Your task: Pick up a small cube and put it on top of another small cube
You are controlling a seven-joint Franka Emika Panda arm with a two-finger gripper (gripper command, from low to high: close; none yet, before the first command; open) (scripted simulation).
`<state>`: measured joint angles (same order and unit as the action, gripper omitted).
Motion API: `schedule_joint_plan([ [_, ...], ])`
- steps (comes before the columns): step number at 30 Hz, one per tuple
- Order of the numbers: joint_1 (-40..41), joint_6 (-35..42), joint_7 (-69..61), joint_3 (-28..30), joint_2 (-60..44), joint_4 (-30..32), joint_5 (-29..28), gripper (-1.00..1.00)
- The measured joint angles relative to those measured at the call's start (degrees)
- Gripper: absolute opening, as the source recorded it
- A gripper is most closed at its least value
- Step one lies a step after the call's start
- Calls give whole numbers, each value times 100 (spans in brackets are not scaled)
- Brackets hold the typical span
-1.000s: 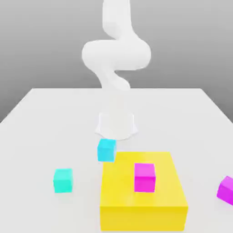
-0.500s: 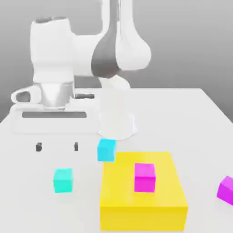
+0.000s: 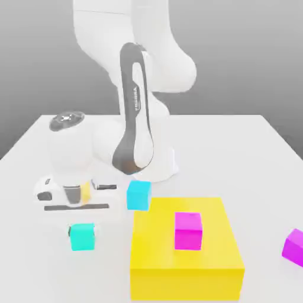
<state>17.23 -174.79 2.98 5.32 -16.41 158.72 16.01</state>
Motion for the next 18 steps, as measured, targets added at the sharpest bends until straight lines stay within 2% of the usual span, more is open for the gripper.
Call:
schedule_joint_plan([
  [2,-153,150,114,192,192,39,-154,-100],
  [6,-478,743,735,722,959,198,-993,-100],
  [8,-448,1069,1008,784,1354,265,-1306,-100],
  [14,-1296,2471,1760,156,2090,-325,-1049,-100],
  [18,-1830,3465,2346,-497,2590,-816,-1223,-100],
])
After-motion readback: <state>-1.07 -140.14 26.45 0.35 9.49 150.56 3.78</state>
